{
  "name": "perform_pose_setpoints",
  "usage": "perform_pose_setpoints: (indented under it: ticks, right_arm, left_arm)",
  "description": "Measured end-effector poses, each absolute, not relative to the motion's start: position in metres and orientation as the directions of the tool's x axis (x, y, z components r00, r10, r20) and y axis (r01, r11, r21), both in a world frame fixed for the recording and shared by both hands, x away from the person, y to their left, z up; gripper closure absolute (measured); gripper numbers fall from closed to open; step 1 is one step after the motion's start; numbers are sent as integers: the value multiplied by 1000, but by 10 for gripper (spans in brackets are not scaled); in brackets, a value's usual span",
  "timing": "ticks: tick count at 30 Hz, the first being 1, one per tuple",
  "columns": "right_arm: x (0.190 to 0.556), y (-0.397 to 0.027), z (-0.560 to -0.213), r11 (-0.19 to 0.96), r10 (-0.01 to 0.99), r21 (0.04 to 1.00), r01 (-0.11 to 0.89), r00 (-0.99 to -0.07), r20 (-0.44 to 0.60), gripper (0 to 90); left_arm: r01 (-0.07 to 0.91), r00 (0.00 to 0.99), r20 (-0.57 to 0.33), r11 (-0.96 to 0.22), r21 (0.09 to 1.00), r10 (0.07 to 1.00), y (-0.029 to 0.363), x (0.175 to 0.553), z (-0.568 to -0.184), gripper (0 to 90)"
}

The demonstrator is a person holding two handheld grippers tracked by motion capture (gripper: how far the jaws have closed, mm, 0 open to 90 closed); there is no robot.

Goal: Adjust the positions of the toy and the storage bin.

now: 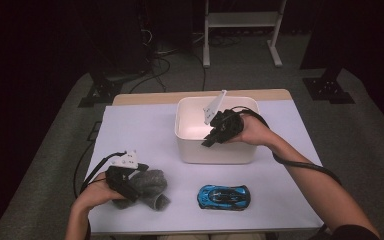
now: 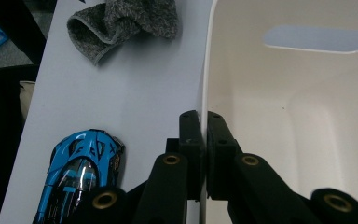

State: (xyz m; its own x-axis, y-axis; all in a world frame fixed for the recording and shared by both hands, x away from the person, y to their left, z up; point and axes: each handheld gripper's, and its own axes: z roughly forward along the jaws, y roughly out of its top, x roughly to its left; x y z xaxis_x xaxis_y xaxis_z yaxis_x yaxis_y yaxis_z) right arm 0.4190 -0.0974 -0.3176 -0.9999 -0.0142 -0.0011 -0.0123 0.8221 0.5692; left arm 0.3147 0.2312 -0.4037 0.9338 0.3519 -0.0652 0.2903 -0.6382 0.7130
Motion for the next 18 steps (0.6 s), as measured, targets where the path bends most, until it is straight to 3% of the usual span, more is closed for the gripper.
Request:
perform_pose_setpoints:
  ticks: [18]
  right_arm:
    - [406,-95,-320,835,-48,548,-37,-999,6,859]
  left_arm:
    - [290,935,-68,-641,710,347,230,314,-404,91]
